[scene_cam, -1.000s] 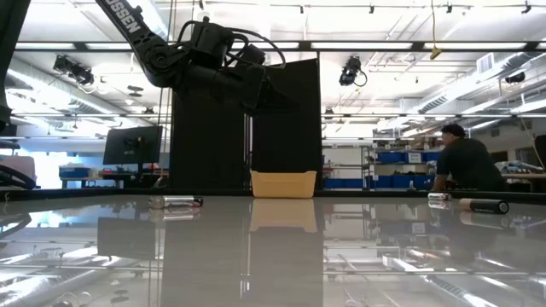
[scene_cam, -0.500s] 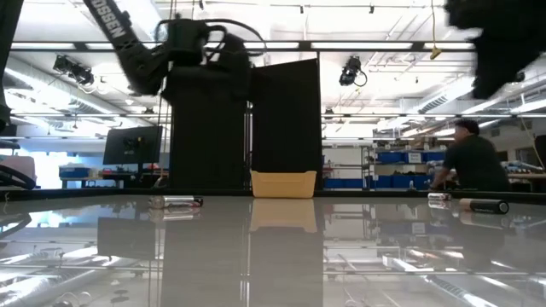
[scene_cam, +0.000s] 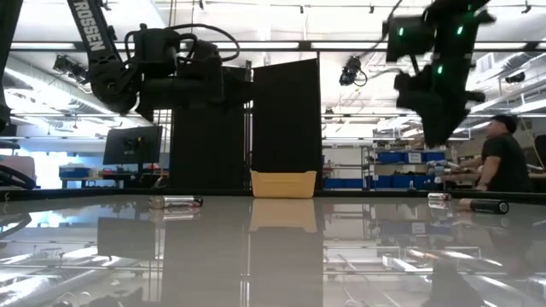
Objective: Sort batteries
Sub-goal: Put the silver battery into the orange bin
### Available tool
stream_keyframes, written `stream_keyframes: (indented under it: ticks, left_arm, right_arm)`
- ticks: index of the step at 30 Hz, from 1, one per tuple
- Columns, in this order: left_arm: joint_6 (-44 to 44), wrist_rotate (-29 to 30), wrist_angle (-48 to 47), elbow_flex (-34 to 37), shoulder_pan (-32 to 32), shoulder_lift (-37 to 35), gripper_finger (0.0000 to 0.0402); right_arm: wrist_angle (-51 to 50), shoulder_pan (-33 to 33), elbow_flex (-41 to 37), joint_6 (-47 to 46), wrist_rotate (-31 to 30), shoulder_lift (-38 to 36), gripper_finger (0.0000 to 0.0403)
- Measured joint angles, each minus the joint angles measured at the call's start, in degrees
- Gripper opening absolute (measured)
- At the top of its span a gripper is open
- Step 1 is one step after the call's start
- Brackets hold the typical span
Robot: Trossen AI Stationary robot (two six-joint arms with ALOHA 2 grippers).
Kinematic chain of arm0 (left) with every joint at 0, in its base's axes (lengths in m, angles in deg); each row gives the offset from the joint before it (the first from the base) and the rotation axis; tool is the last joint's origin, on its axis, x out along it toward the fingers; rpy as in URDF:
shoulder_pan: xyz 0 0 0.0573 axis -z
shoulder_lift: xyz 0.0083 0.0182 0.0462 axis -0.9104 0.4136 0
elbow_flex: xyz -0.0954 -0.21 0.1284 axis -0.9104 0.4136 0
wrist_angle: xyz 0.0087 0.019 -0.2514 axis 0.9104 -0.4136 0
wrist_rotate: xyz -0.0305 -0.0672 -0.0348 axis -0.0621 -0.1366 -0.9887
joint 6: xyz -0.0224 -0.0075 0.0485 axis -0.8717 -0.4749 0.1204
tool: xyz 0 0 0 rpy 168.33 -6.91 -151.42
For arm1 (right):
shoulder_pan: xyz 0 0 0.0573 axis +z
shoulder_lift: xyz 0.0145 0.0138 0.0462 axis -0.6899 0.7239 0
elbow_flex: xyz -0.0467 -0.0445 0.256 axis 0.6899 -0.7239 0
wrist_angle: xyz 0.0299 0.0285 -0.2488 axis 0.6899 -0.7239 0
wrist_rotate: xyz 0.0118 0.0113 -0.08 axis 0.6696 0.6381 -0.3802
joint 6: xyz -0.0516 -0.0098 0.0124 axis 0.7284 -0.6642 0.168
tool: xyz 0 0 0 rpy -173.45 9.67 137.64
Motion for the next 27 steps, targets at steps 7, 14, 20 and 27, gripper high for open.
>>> stream_keyframes:
  ticks: [7, 14, 20, 27]
  left_arm:
    - [0.03, 0.00, -0.02, 0.18, 0.00, 0.00, 0.0055]
    - [0.04, 0.00, -0.04, 0.18, 0.00, 0.00, 0.0056]
    - [0.04, 0.00, -0.09, 0.18, 0.00, 0.00, 0.0056]
    - [0.04, -0.02, -0.17, 0.18, 0.00, 0.02, 0.0056]
  right_arm:
    - [9.44, -12.51, -6.85, 8.53, 0.64, 0.00, 0.0175]
    - [20.82, -20.45, -12.50, 14.81, 4.15, 0.11, 0.0181]
    - [26.46, -24.39, -16.55, 17.21, 5.36, 0.15, 0.0176]
    - [30.82, -27.27, -20.33, 18.30, 6.12, 0.15, 0.0168]
